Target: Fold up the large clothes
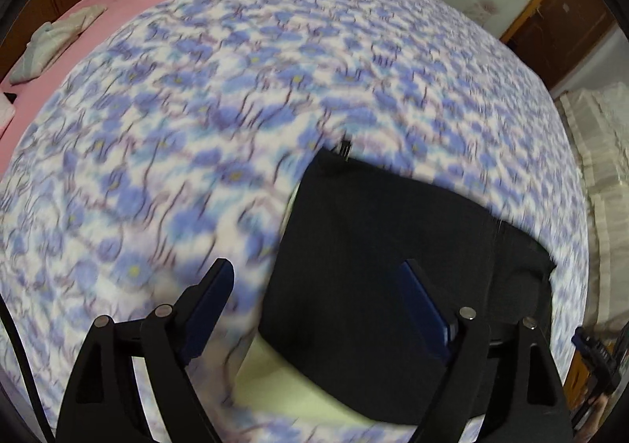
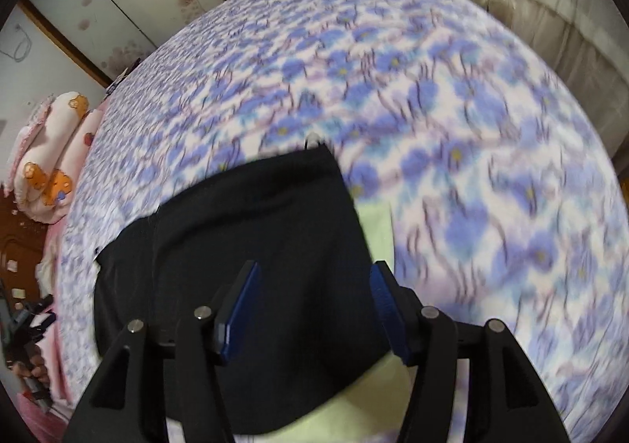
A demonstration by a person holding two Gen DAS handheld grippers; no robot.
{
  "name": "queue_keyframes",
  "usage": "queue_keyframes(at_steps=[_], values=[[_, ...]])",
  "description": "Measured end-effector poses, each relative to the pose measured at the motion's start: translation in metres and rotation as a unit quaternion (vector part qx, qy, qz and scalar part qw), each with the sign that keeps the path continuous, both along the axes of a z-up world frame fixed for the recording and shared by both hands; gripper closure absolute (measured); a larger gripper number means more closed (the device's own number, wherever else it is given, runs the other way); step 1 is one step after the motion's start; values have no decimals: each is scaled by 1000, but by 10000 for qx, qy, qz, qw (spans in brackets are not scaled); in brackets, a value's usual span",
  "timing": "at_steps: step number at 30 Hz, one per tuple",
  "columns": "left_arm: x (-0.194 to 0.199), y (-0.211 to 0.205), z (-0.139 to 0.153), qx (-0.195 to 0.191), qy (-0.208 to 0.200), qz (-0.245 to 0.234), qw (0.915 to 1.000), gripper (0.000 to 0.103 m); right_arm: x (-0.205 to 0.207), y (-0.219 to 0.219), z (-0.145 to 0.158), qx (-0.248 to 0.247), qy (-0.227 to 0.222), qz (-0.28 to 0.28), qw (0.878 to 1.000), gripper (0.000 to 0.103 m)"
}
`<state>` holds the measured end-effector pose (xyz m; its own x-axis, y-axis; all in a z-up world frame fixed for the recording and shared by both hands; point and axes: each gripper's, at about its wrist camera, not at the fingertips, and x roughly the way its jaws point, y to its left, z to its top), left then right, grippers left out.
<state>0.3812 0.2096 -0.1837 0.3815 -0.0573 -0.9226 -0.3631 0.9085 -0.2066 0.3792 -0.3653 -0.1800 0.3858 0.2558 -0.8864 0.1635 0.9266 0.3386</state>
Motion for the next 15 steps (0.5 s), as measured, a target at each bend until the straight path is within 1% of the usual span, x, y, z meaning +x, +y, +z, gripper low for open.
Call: queue_keyframes(at_steps=[3,8,11,15], values=[[-26,1,-13,-6,209,-28,9998,19,-23,-5,-12,-6,147,-27,9999,45],[-68,4,-40,-201,310,134,9992,19,-61,-7,-39,-74,383,-8,9992,45],[-83,8,-56,-259,399,197,9987,19,-73,-7,-51,-142,392,19,9991,45],[-93,13,-72,-359,547,285,9974,19,-71,-8,-60,-494,371,70,9981,45]])
